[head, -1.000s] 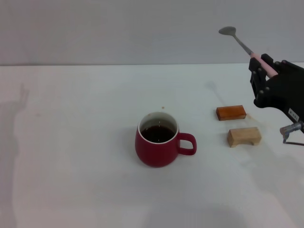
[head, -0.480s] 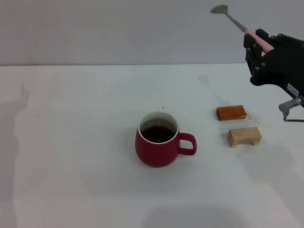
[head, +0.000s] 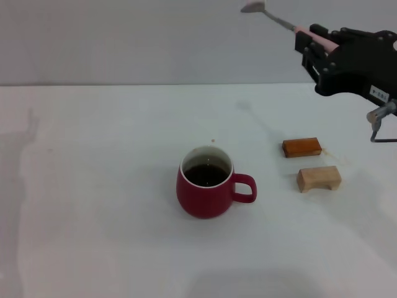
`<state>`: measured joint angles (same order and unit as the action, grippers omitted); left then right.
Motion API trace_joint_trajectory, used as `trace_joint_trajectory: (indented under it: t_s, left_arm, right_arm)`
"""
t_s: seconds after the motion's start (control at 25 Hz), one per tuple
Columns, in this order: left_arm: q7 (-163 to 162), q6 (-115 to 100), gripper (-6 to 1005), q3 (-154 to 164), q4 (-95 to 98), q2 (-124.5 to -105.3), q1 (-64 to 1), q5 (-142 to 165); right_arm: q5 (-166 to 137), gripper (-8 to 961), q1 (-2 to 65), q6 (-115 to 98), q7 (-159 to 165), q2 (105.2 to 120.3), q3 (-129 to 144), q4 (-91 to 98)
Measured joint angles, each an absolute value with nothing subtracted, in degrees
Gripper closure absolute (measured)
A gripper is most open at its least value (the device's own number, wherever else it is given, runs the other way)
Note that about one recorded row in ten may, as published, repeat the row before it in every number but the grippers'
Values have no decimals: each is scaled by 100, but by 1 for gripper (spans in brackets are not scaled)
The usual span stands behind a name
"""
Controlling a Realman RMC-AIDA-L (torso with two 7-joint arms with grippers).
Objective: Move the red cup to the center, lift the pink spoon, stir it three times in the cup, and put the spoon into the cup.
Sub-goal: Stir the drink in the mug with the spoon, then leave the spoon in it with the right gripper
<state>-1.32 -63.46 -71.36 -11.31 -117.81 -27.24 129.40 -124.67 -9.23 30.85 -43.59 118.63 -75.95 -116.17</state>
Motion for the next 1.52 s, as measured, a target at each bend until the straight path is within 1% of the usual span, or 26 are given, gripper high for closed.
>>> trace_joint_trajectory:
  t_s: [0.04, 0.28, 0.52, 0.56, 0.64, 0.68, 0.72, 0.76, 0.8, 0.84, 0.88, 0.96, 1.0, 1.04, 1.08, 1.16, 1.2, 1.28, 1.32, 1.52]
  left_arm:
    - [-132, -6344, 181, -7136, -1148, -11782, -2720, 12941]
    - [-132, -6344, 182, -7136, -1165, -11792, -2714, 12943]
    - [-132, -6343, 182, -7136, -1180, -11798, -2704, 12942]
    - [-132, -6340, 182, -7136, -1180, -11800, -2706, 12942]
    - [-132, -6286, 183, -7136, -1180, -11808, -2720, 12944]
    - [-132, -6264, 183, -7136, -1180, -11811, -2723, 12945]
    - [-132, -6264, 183, -7136, -1180, -11811, -2723, 12945]
    - [-132, -6264, 183, -7136, -1180, -11811, -2723, 12945]
    - [-132, -6251, 183, -7136, -1181, -11814, -2725, 12945]
    - [-132, -6248, 183, -7136, -1186, -11814, -2730, 12949]
    - [-132, -6248, 183, -7136, -1187, -11814, -2736, 12951]
    - [-132, -6248, 182, -7136, -1187, -11814, -2736, 12951]
    - [-132, -6248, 181, -7136, -1190, -11814, -2743, 12953]
    - [-132, -6248, 181, -7136, -1195, -11813, -2759, 12946]
    - [-132, -6248, 181, -7136, -1195, -11813, -2759, 12946]
    - [-133, -6248, 181, -7136, -1195, -11813, -2761, 12944]
    - [-133, -6248, 181, -7136, -1195, -11813, -2761, 12944]
    - [-135, -6248, 181, -7136, -1213, -11817, -2763, 12925]
    - [-135, -6248, 181, -7136, -1213, -11817, -2763, 12925]
    - [-137, -6248, 181, -7132, -1246, -11824, -2762, 12920]
  right_arm:
    - [-12458, 796, -772, 3403, -4185, 11863, -7782, -11623]
    - [-12385, 796, -415, 4145, -4039, 11867, -8229, -11664]
    - [-12419, 797, 411, 5435, -3667, 11864, -9051, -11639]
    - [-12419, 797, 411, 5435, -3667, 11864, -9051, -11639]
    - [-12436, 797, 736, 5836, -3529, 11857, -9338, -11633]
    - [-12436, 797, 736, 5836, -3529, 11857, -9338, -11633]
    - [-12532, 796, 1005, 6137, -3417, 11854, -9519, -11622]
    - [-12532, 796, 1005, 6137, -3417, 11854, -9519, -11622]
    - [-12617, 795, 1144, 6279, -3357, 11854, -9575, -11621]
    - [-12866, 795, 1485, 6606, -3169, 11855, -9686, -11619]
    - [-12866, 795, 1485, 6606, -3169, 11855, -9686, -11619]
    - [-13036, 795, 1801, 6873, -3005, 11855, -9770, -11616]
    - [-13116, 795, 1991, 7042, -2936, 11856, -9816, -11614]
    - [-13262, 795, 2348, 7399, -2796, 11856, -9916, -11601]
    - [-13262, 796, 2348, 7399, -2796, 11856, -9916, -11601]
    - [-13386, 796, 2663, 7727, -2676, 11856, -10011, -11581]
    - [-13439, 796, 2849, 7929, -2619, 11857, -10066, -11551]
    - [-13472, 796, 3432, 8533, -2436, 11851, -10289, -11358]
    - [-13472, 796, 3432, 8533, -2436, 11851, -10289, -11358]
    - [-13472, 797, 3894, 8999, -2204, 11849, -10389, -11177]
